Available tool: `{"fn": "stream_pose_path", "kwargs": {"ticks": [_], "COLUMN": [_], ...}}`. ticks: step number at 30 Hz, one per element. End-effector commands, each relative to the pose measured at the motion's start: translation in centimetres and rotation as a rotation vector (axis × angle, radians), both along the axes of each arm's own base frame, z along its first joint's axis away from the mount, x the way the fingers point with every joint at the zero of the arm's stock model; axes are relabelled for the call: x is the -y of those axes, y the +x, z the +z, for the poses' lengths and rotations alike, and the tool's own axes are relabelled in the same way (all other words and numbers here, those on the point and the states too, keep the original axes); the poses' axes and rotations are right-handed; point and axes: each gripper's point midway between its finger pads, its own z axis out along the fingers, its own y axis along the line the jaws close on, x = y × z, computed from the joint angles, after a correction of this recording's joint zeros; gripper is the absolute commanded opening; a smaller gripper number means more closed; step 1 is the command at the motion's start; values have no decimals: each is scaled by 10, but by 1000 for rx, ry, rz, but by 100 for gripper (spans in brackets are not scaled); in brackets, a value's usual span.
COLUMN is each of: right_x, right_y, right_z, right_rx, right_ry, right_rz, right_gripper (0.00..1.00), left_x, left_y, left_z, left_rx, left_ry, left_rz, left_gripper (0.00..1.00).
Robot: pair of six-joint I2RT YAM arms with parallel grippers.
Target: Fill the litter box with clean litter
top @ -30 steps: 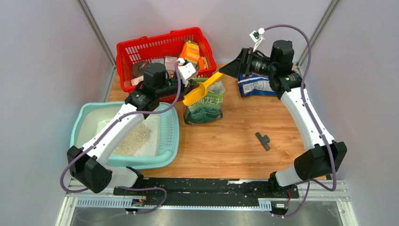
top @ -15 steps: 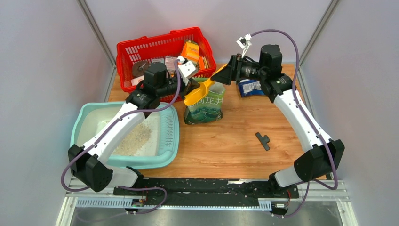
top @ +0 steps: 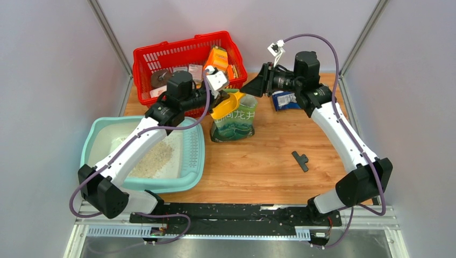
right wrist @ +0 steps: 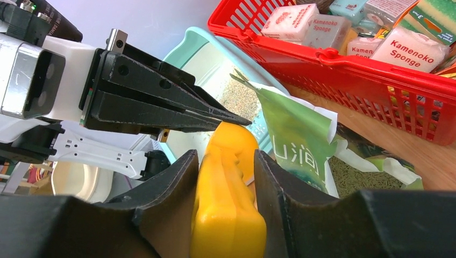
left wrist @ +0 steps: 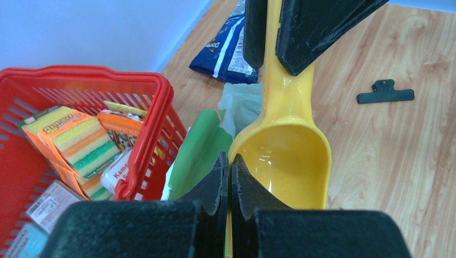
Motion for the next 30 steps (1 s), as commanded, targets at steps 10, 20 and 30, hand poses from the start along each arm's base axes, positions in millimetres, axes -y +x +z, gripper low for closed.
{"fn": "stream_pose_path", "kwargs": {"ticks": [10, 20, 30], "right_x": [-2, -4, 62], "right_y": [4, -2, 41], "right_z": [11, 13, 70], "right_rx": [49, 73, 239], "right_ry": [-1, 8, -17], "right_rz": [-2, 53, -138], "right_gripper": [34, 0, 0], "left_x": [4, 2, -34], "left_y": [8, 14, -1], "left_z": [29, 29, 48], "left_rx": [125, 154, 78], "left_ry": [0, 19, 29], "left_rz": [3, 22, 38], "left_gripper": [0, 0, 73]}}
